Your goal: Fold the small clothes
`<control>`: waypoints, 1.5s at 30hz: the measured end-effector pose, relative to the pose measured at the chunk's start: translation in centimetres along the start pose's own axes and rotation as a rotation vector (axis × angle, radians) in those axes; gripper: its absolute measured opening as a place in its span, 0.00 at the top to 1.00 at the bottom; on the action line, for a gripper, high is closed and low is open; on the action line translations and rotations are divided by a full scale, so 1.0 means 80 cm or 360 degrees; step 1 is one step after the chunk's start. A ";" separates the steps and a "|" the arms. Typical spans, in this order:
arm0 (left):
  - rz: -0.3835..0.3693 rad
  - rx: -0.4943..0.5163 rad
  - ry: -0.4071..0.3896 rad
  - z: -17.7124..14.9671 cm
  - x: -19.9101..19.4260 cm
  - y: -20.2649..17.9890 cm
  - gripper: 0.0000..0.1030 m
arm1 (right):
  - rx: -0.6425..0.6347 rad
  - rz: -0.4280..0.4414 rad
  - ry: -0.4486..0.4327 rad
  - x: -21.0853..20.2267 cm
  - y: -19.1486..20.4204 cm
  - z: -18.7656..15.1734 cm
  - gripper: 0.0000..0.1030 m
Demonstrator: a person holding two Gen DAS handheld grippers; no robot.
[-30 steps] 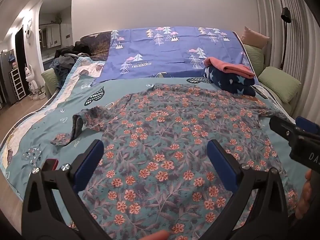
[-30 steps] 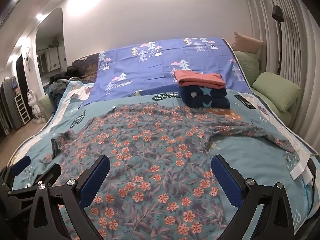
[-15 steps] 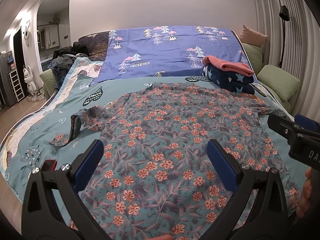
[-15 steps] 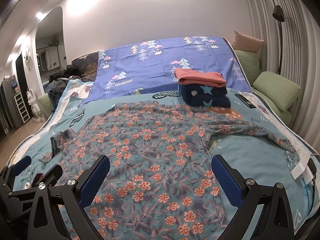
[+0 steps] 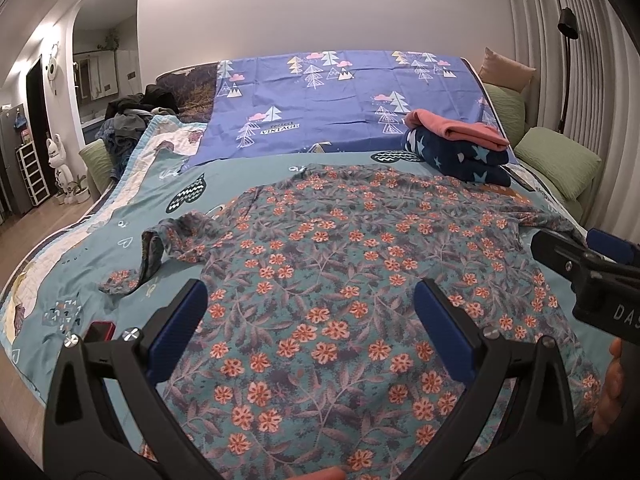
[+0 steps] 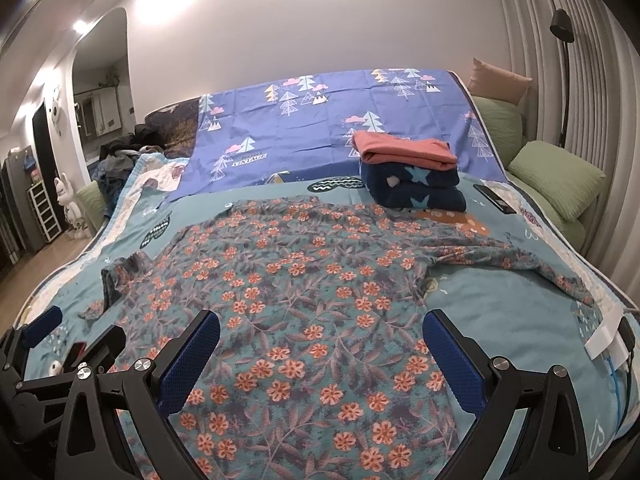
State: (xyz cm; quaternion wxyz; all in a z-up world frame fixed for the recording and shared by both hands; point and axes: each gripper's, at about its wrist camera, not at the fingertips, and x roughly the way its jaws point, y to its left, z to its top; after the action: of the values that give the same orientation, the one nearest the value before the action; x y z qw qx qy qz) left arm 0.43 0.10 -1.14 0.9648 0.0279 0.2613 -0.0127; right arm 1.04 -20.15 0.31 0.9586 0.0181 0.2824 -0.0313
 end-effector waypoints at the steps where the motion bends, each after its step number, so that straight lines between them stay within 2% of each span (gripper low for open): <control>1: 0.0001 -0.0001 0.0003 0.000 0.000 0.000 0.01 | -0.0001 0.0001 0.0001 0.001 0.000 0.000 0.00; 20: 0.0045 0.0006 -0.0089 0.003 0.000 0.001 0.01 | -0.0015 0.0027 0.0016 0.003 0.003 0.002 0.00; 27: -0.0004 0.0016 0.0008 0.003 0.004 0.001 0.01 | -0.0016 0.0034 0.0024 0.004 0.005 0.002 0.00; 41: -0.0056 -0.0023 0.0047 -0.003 0.009 0.005 0.01 | -0.0045 0.0032 0.0034 0.005 0.013 0.005 0.00; 45: -0.0034 -0.0003 0.0090 -0.002 0.012 0.012 0.01 | -0.0084 0.0001 0.0022 0.006 0.021 0.011 0.00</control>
State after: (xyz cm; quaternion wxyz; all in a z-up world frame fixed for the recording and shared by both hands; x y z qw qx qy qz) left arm 1.21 1.03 -1.73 0.9568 0.0246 0.2889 -0.0220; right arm 2.02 -18.57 0.86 0.9568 -0.0068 0.2897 -0.0236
